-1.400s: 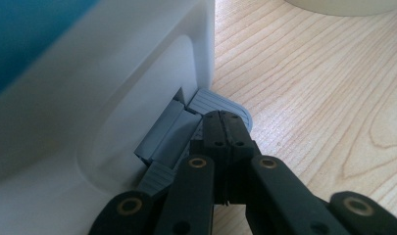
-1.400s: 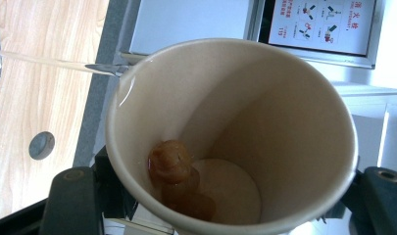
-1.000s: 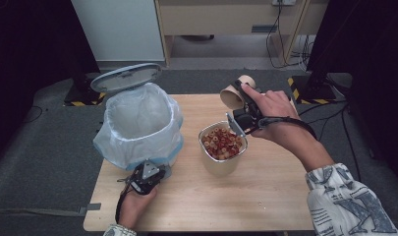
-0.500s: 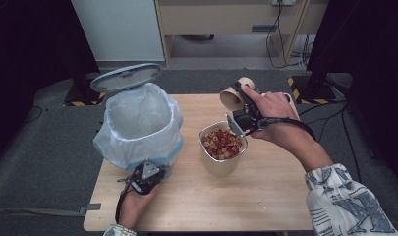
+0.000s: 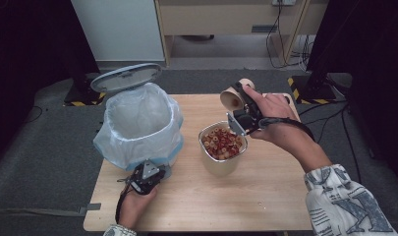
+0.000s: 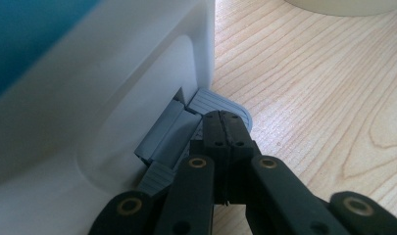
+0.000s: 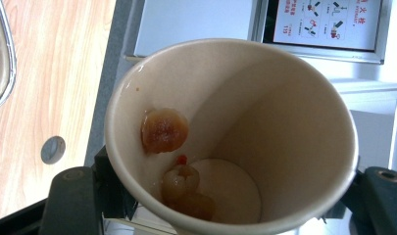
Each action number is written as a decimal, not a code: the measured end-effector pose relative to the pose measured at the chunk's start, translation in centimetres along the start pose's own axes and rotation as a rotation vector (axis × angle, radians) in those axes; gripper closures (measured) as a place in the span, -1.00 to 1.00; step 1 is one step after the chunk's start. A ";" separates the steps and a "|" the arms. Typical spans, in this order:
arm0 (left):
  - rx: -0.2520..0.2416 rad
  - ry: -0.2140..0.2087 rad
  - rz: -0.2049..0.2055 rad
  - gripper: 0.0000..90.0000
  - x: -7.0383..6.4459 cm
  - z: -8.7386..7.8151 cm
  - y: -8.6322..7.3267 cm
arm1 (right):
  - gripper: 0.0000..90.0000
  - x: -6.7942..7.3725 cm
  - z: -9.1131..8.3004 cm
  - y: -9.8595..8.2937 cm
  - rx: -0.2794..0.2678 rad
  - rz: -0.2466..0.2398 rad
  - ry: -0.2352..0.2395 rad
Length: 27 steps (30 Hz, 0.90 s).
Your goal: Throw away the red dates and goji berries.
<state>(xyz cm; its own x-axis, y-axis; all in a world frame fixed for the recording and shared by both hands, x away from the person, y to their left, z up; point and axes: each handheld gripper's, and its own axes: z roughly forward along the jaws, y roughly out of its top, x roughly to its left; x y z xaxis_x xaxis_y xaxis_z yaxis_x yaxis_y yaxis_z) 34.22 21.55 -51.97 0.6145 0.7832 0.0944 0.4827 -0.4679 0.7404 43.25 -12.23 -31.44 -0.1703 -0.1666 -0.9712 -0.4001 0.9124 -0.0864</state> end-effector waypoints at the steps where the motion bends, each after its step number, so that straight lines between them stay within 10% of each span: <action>1: 0.000 0.000 0.000 0.99 0.0 0.0 0.0 | -0.35 0.0 0.0 0.0 0.004 -0.010 0.001; 11: 0.000 -0.001 -0.004 0.99 0.0 0.0 0.0 | -0.35 0.0 -0.1 0.3 0.041 -0.185 -0.041; 27: 0.000 0.000 0.000 0.99 0.0 0.0 0.0 | -0.35 0.4 -0.2 0.5 0.057 -0.250 -0.044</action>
<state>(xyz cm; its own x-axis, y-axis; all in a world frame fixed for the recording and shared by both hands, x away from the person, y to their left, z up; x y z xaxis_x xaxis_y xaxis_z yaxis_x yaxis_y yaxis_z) 34.22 21.55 -51.97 0.6147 0.7831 0.0947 0.4826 -0.4683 0.7401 42.82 -11.89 -31.82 -0.0322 -0.3742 -0.9268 -0.3731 0.8647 -0.3362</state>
